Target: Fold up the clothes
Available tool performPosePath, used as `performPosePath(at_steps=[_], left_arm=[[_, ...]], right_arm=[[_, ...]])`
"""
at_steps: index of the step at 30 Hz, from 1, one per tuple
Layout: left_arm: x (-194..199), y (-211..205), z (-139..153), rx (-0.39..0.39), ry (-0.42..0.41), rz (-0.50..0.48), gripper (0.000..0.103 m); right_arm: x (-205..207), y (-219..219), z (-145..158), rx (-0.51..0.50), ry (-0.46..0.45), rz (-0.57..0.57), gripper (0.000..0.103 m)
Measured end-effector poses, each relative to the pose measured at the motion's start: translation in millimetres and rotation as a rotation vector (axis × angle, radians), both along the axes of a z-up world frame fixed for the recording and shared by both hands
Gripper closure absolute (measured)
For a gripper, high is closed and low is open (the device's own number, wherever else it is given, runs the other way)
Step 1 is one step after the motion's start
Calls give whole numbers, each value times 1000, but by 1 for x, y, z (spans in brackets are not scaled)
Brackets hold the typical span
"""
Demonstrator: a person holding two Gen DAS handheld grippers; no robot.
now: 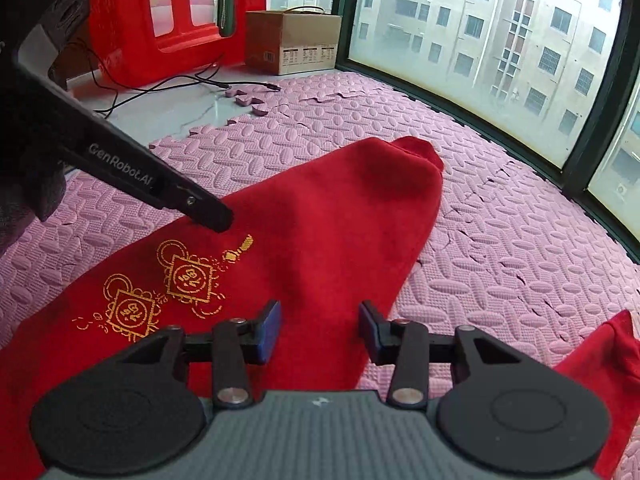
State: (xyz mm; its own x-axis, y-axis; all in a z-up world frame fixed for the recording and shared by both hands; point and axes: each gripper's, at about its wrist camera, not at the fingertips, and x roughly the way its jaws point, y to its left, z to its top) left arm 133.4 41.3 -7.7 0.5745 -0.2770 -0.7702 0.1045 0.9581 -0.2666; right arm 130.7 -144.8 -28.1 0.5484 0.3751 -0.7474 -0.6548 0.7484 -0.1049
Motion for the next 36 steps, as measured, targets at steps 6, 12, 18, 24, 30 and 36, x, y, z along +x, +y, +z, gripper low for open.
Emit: performPosePath(at_steps=[6, 12, 18, 24, 30, 36], left_arm=[[-10, -1, -3, 1, 7, -17, 92], [-18, 0, -2, -15, 7, -10, 89], [-21, -1, -5, -22, 13, -32, 88], [-24, -10, -2, -20, -1, -68, 79], [-27, -17, -3, -5, -8, -90, 69], [-27, -20, -4, -13, -11, -103, 57]], right_arm=[[-4, -12, 12, 11, -28, -50, 61], [9, 17, 2, 19, -42, -10, 61], [31, 17, -2, 41, -45, -21, 52], [42, 19, 5, 96, -19, 1, 54], [54, 35, -3, 89, -15, 50, 53], [84, 9, -10, -3, -76, -87, 53]])
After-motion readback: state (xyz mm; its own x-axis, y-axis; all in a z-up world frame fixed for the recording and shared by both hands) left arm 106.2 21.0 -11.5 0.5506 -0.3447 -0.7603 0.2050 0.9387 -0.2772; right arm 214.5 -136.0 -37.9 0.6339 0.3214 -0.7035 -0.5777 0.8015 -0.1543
